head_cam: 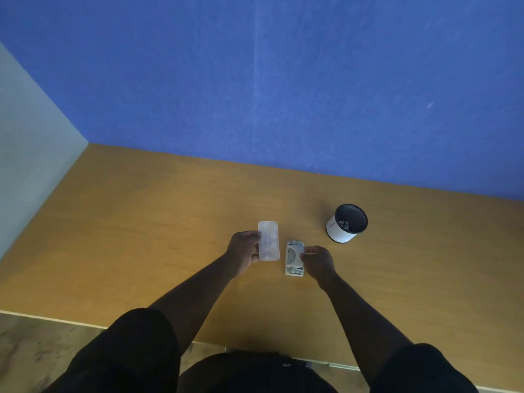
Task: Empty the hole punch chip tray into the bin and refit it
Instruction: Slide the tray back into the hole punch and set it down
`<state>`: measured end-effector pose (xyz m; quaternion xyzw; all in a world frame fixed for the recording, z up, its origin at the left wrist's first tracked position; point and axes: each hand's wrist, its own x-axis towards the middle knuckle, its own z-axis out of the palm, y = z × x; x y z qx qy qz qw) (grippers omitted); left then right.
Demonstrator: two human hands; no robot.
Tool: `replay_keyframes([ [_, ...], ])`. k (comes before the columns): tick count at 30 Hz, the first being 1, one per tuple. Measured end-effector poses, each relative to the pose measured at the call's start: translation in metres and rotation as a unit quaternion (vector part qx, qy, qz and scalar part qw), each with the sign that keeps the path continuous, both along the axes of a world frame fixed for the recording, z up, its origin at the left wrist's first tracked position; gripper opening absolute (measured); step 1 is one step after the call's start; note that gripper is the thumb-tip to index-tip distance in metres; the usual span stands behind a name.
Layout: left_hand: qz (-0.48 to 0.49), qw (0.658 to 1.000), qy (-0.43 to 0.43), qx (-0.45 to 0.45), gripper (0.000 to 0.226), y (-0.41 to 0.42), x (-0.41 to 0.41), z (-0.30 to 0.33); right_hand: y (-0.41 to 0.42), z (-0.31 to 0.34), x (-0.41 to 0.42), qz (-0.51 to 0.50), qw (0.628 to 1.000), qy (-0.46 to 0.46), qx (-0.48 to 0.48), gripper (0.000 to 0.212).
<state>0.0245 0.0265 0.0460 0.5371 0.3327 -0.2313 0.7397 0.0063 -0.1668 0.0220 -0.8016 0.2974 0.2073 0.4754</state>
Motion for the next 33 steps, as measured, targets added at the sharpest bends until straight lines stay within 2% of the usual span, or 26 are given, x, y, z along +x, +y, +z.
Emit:
replay_keyframes([
  [4,0.0,1.0,0.007,-0.011,0.017,-0.003,-0.004,-0.001,-0.005,0.014,-0.004,-0.018,0.999,-0.015,0.04,0.027],
  [14,0.002,1.0,0.027,0.002,0.012,-0.027,-0.009,-0.003,-0.01,0.057,0.0,-0.022,0.981,-0.074,0.176,0.021],
  [24,-0.015,1.0,0.014,-0.022,0.019,-0.046,-0.017,0.013,-0.01,0.071,0.001,0.014,0.978,-0.078,0.192,0.021],
  [33,-0.008,1.0,0.0,-0.023,0.016,-0.054,-0.021,0.023,-0.02,0.068,-0.002,0.034,0.979,-0.091,0.18,0.02],
])
